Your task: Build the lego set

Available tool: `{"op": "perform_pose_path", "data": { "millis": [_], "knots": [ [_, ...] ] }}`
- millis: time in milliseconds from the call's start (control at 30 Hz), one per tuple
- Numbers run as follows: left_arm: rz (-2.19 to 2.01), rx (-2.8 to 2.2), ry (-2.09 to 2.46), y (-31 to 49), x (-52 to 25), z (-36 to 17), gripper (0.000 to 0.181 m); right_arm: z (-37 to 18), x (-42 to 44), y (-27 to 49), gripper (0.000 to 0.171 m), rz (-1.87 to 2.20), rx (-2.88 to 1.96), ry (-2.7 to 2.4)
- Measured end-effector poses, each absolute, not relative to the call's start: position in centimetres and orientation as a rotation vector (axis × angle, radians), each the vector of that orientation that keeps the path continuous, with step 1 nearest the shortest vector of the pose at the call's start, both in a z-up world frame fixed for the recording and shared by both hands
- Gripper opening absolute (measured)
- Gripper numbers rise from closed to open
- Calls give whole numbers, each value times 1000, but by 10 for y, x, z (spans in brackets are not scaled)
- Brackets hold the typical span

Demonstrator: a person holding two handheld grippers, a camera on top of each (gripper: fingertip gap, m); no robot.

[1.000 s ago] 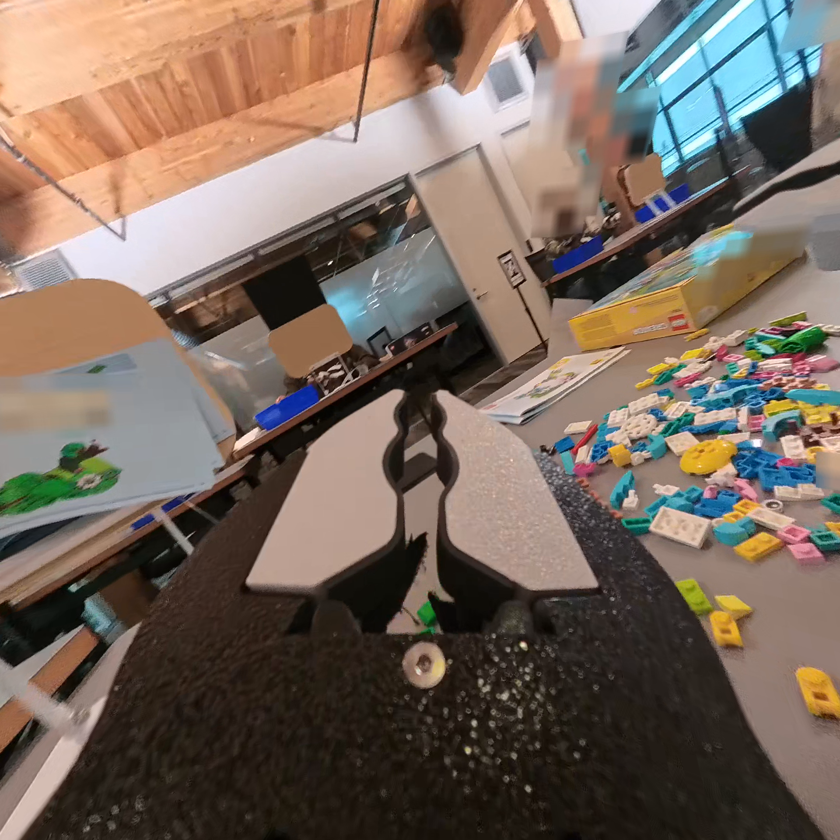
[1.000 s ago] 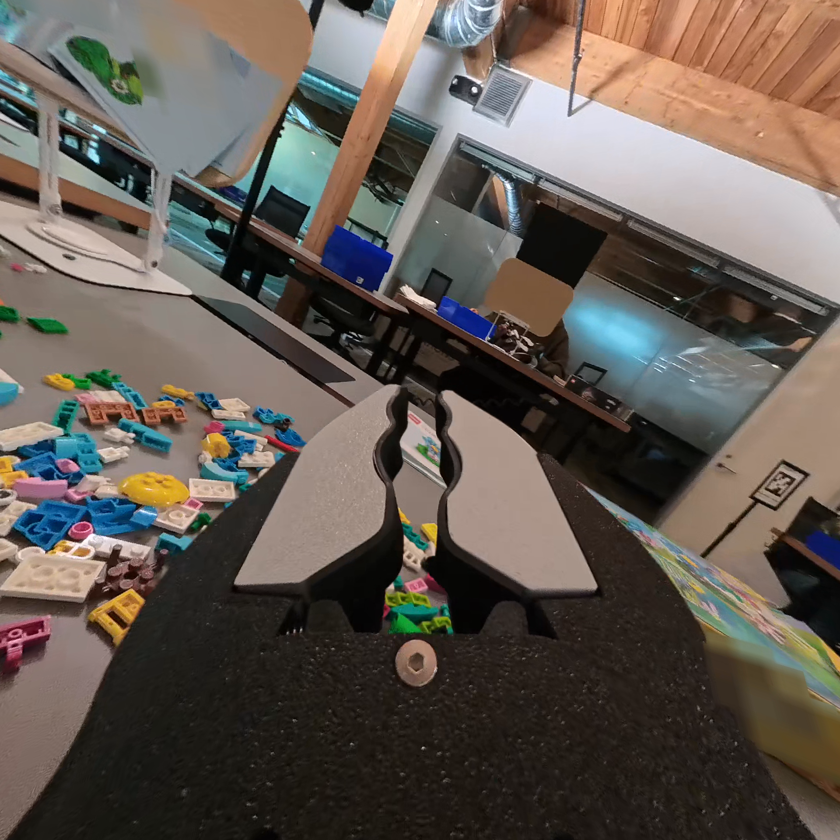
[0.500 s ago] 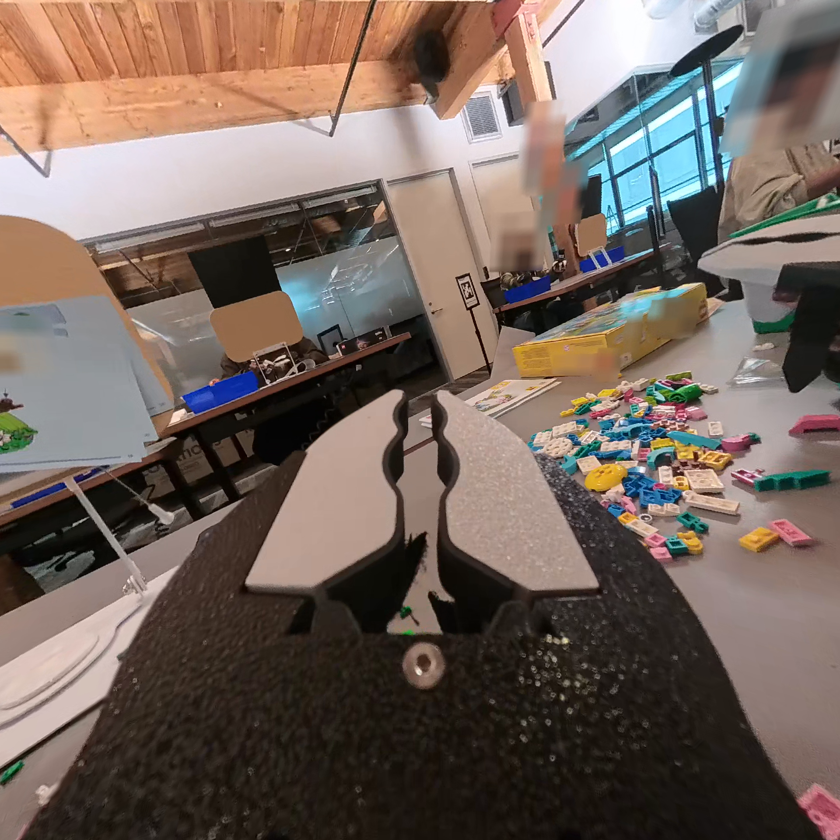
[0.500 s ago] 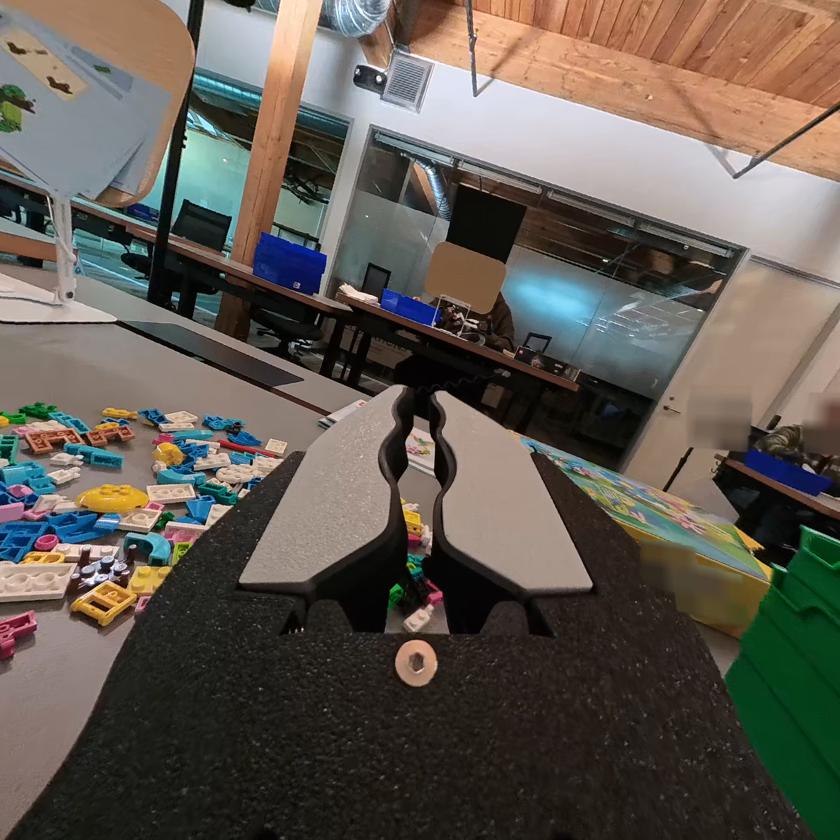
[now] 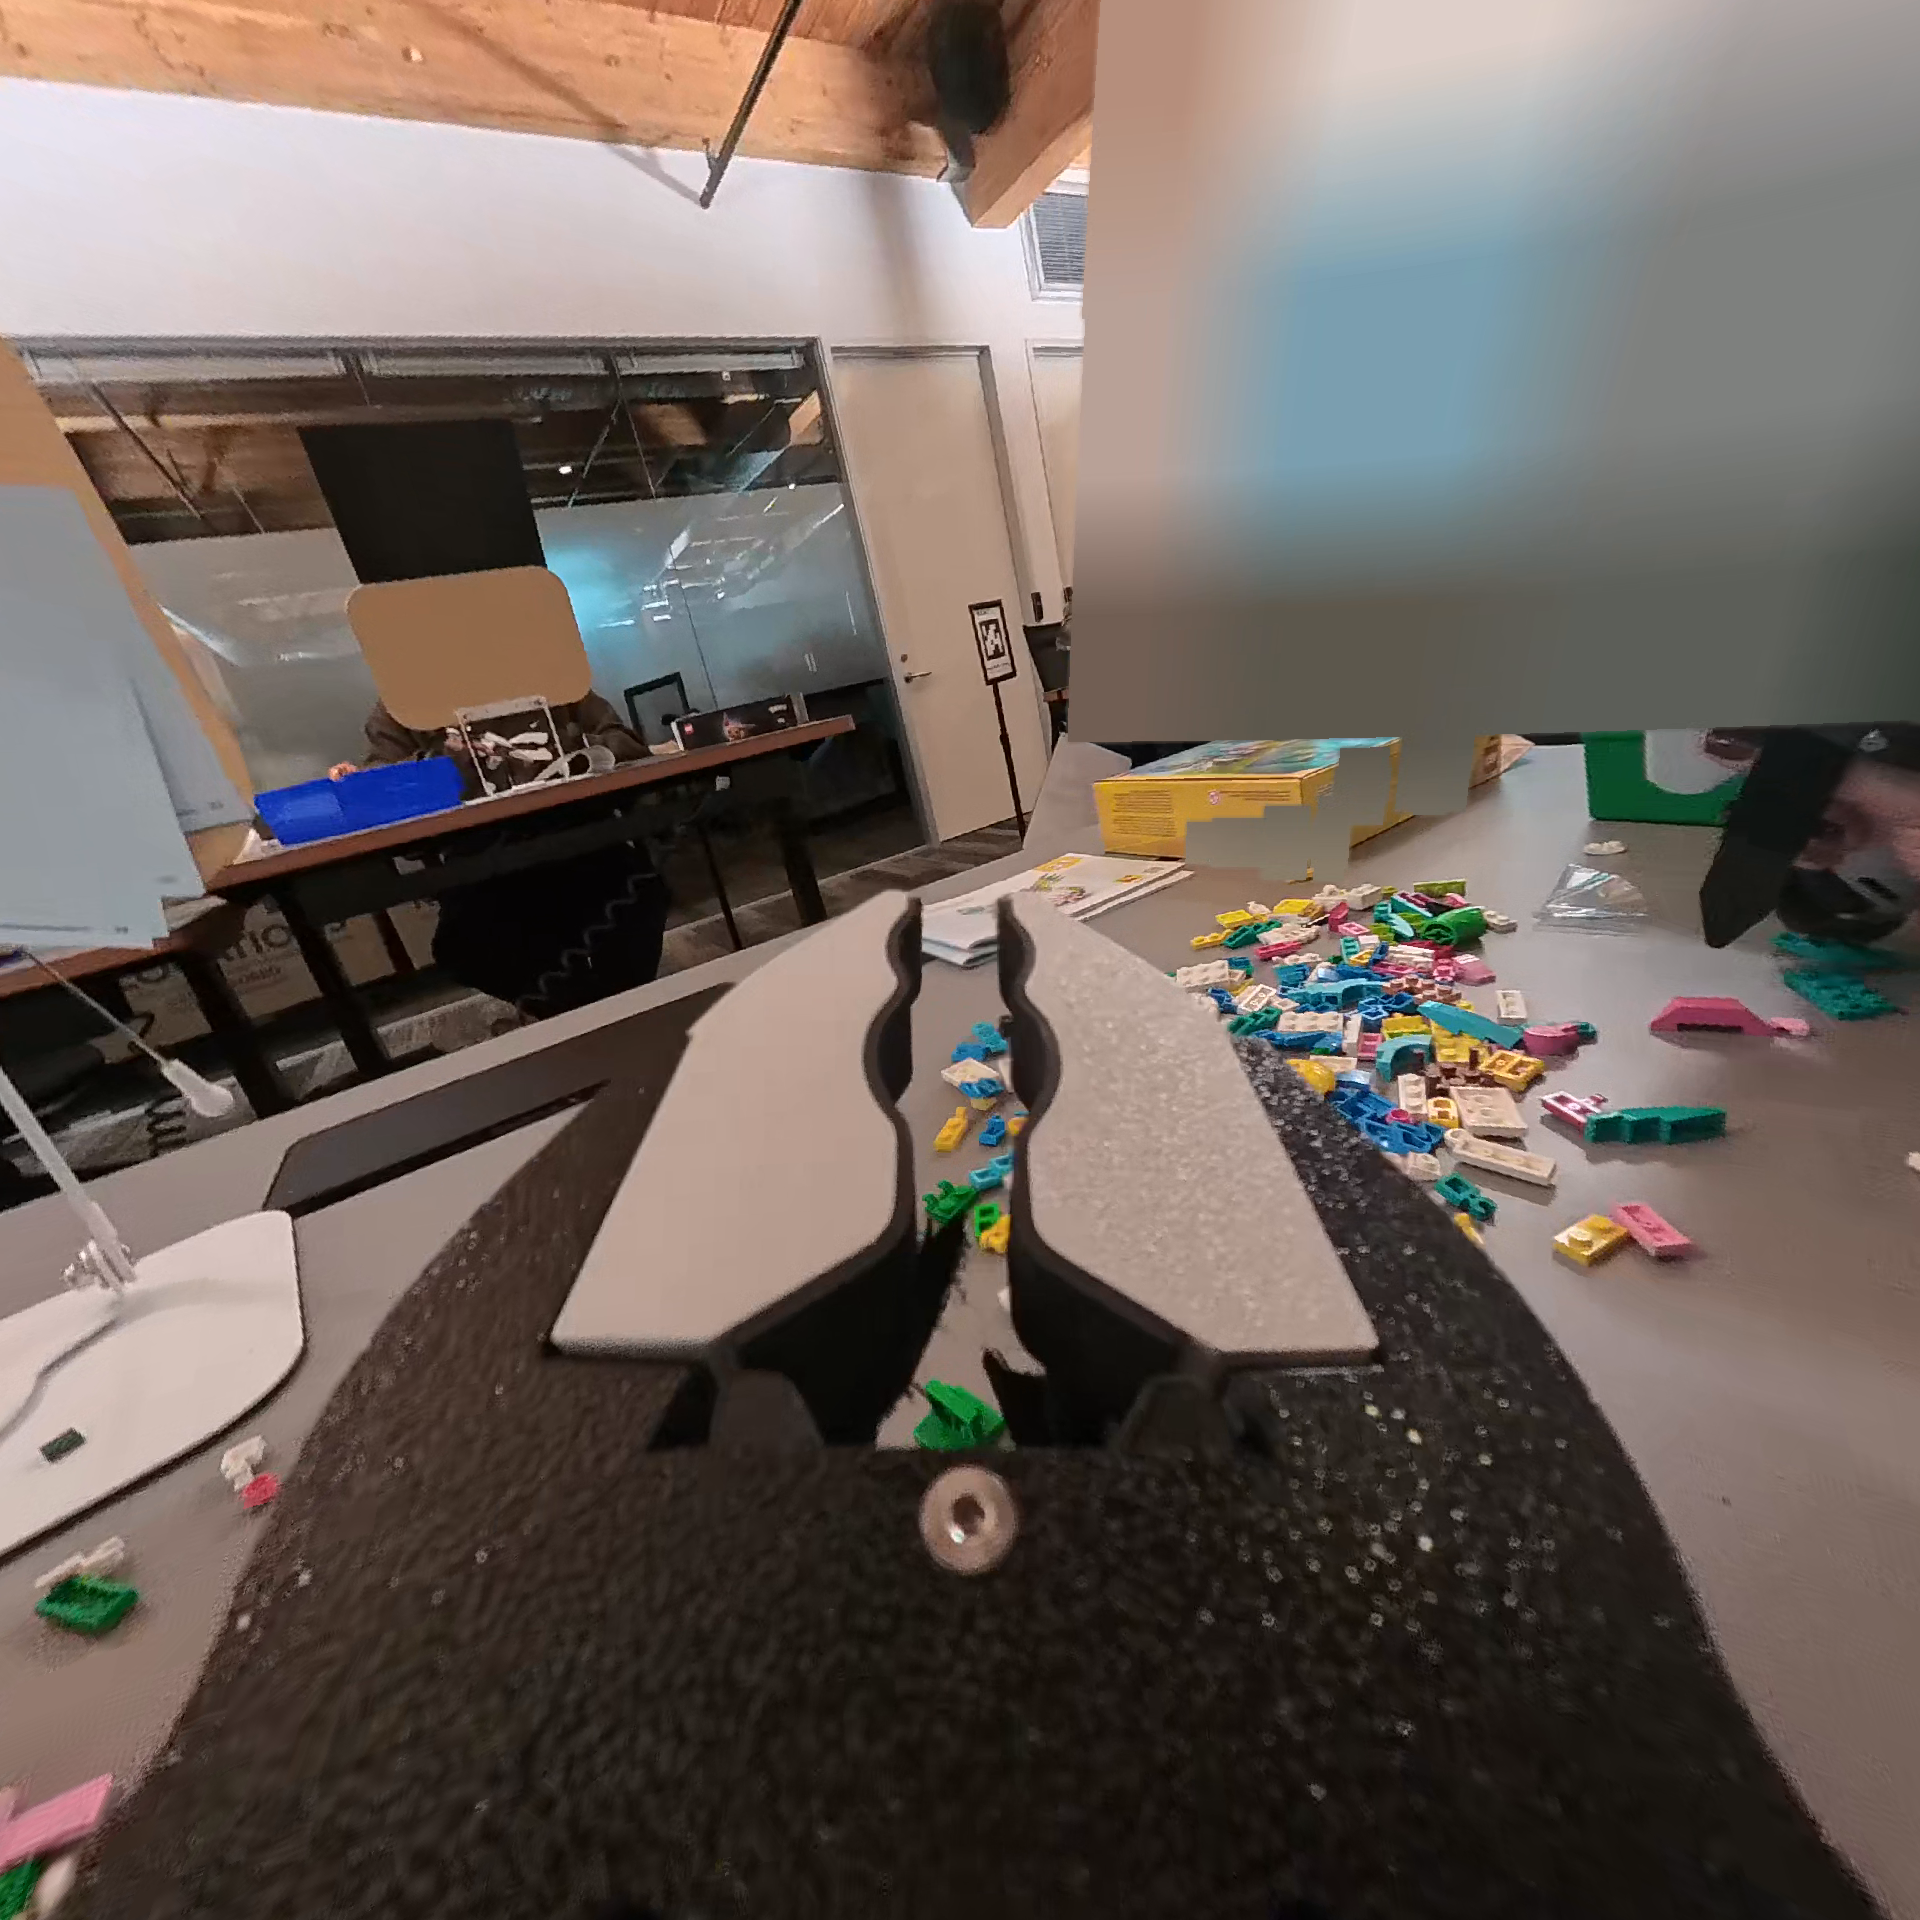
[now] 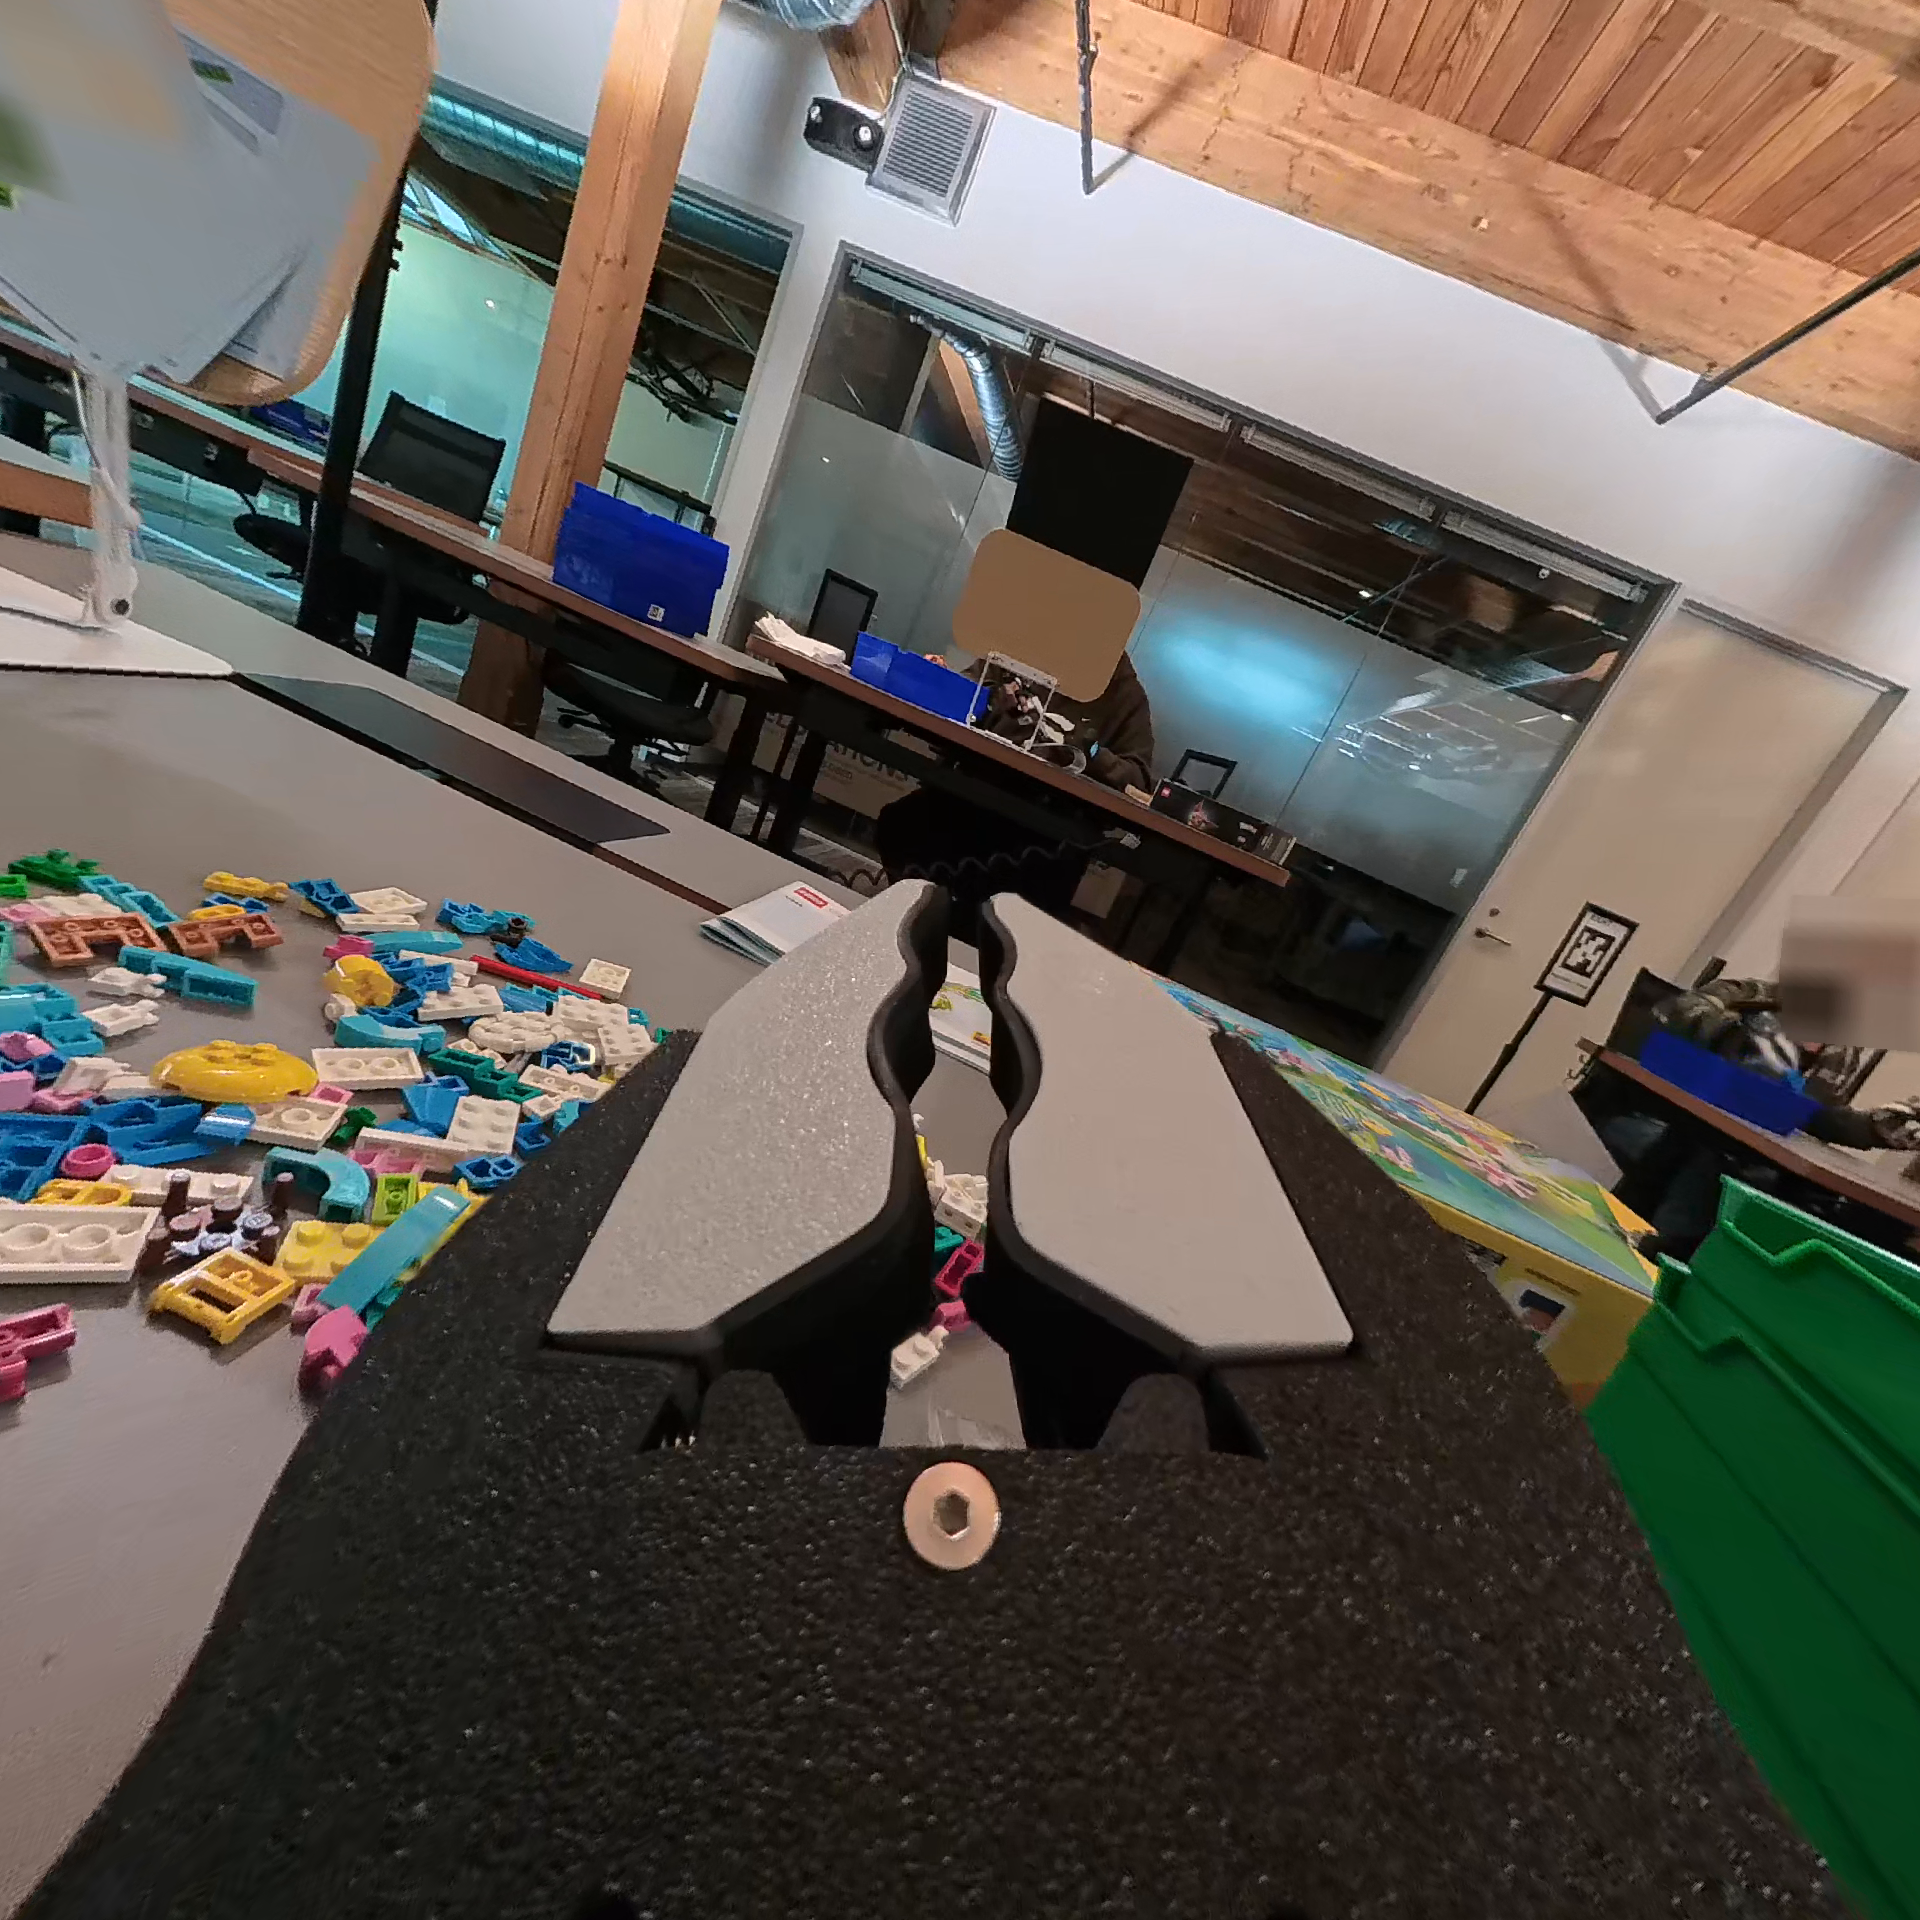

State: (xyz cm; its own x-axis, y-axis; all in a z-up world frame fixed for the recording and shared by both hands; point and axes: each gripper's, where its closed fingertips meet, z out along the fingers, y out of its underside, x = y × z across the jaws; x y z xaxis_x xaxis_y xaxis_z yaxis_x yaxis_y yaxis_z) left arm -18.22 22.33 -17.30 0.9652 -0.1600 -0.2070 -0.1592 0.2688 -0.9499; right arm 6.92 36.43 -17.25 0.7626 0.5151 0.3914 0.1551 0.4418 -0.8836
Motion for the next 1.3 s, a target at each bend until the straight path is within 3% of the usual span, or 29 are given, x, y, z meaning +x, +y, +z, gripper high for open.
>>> {"op": "perform_pose_path", "data": {
  "millis": [700,1300],
  "knots": [
    [-72,-1272,291,215,-169,-169,17,-158,137,379,6,67,-1130,-504],
    [-117,-1277,304,215,-177,-167,21,-175,115,402,6,104,-1215,-563]
  ]
}}
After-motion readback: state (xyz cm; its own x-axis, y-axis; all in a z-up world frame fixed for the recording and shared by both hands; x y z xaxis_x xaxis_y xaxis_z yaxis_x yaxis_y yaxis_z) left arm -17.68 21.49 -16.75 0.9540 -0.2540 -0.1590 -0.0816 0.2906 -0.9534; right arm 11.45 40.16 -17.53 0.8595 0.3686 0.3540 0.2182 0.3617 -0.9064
